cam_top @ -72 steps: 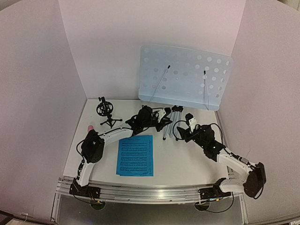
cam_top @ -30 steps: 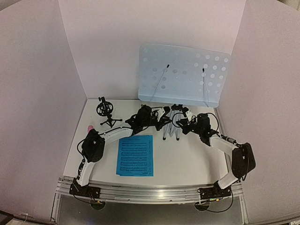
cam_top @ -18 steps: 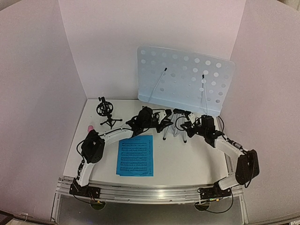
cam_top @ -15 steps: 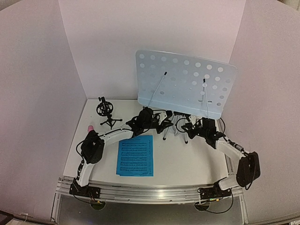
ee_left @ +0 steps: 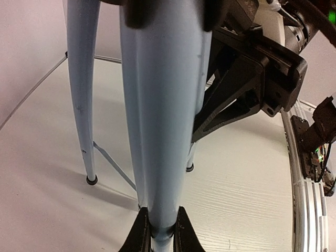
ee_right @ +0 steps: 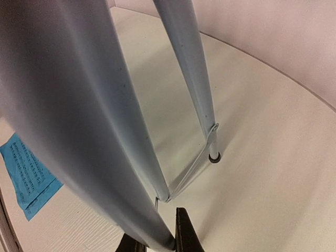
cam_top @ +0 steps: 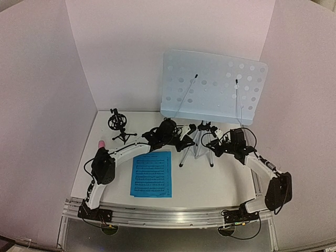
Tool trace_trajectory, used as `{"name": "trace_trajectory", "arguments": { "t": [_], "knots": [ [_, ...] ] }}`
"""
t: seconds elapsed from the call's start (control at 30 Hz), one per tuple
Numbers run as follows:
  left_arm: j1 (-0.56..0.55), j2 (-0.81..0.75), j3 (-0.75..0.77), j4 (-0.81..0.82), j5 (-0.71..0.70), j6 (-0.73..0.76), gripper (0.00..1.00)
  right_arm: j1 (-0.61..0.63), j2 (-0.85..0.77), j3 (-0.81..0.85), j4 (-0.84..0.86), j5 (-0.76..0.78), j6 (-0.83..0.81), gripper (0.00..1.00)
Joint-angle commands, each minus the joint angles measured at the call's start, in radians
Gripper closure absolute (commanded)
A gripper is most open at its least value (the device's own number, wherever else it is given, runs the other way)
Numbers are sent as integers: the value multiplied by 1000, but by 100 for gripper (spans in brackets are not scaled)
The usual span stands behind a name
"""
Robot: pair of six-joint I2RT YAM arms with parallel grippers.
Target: Set up the instrument practice props
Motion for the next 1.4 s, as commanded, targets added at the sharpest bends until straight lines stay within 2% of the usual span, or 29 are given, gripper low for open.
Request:
{"name": "trace_trajectory", "arguments": {
  "t": [0.0,0.17,0.37,0.7,0.97,1.17,1.37],
  "knots": [
    [17,-34,-70,-146,-42,-21,100,-48,-81,-19,-47,84,19,100],
    [0,-32,-56,-139,-38,-53,100,-52,-133,-42,-93,113,-11,100],
    [-12,-33,-38,-210,-44,-56,100,-62,-136,-50,-154,94,-31,100],
    [-13,-57,-10,-307,-38,1,100,-80,-185,-38,-234,111,-58,100],
    [-39,-42,-71,-255,-29,-21,100,-80,-267,-111,-239,135,-43,100],
    [-49,-18,-76,-229,-35,-31,100,-79,-251,-121,-256,145,-59,100],
    [-56,-43,-154,-184,-31,-21,100,-80,-282,-121,-275,172,-81,100]
  ]
}}
